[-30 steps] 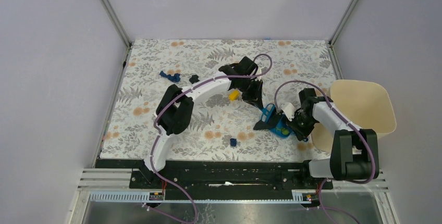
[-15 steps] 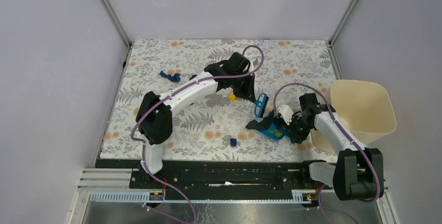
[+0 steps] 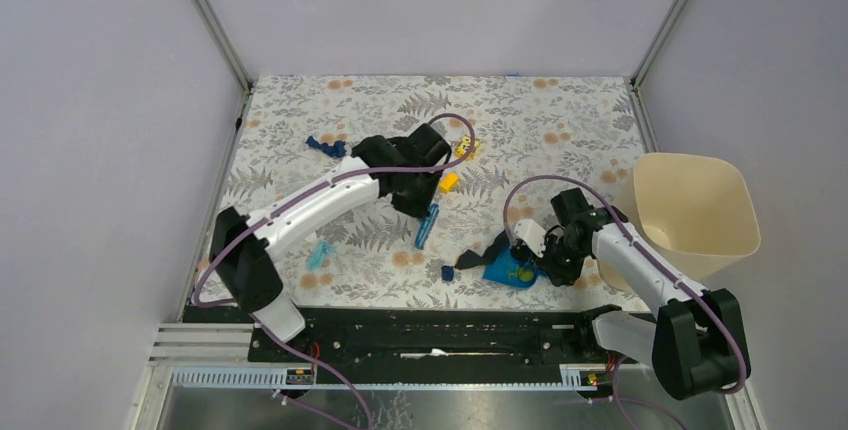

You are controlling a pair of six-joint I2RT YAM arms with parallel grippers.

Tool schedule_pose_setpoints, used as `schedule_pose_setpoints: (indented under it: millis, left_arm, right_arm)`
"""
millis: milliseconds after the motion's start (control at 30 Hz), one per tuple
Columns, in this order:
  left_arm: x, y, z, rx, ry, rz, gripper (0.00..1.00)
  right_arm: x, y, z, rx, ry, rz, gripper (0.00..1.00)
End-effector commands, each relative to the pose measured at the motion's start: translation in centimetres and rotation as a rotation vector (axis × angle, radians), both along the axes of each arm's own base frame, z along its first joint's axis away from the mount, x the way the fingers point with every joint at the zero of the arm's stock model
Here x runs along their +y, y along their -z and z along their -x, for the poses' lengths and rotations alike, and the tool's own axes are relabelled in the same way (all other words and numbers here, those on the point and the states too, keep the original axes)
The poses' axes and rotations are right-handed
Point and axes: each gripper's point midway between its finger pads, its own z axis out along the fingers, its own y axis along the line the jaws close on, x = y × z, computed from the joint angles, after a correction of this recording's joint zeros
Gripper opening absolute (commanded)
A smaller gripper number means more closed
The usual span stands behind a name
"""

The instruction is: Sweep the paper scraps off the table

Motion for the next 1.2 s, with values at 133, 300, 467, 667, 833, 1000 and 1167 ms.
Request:
schedule_pose_setpoints:
  millis: [133,300,467,667,833,1000,1167]
  left_arm:
    - [5.9,0.3,4.2,0.03,-0.052,-0.089,0.0]
    - [4.6,1.2,5.8,0.064,-0.045,0.043,0.0]
    - [3.0,3.0,6.1,0.106,-0.045,0.108,0.0]
    - [-3.2,3.7,6.3,0.178,-0.006,0.298,0.0]
    - [-7.1,1.7,7.1,0.186,0.076,0.379,0.0]
    - [-6.2,-0.6,7.1,0.116,0.095,0.374,0.0]
    - [-0.5,-0.7,6.5,0.006,0.015,0.181,0.0]
  right_arm:
    - [-0.6,0.7,1.5,0.042,-0.111,0.141,0.0]
    - [0.4,0.3,1.4,0.039,-0.144,0.145,0.0]
    - [1.8,0.1,1.7,0.045,-0.18,0.153,0.0]
    - [3.5,0.6,1.5,0.061,-0.184,0.149,0.0]
    - [5.1,0.0,0.4,0.027,-0.152,0.094,0.0]
    - [5.8,-1.0,-1.2,-0.085,-0.127,0.049,0.0]
    - [5.8,-0.7,-1.0,-0.084,-0.115,0.044,0.0]
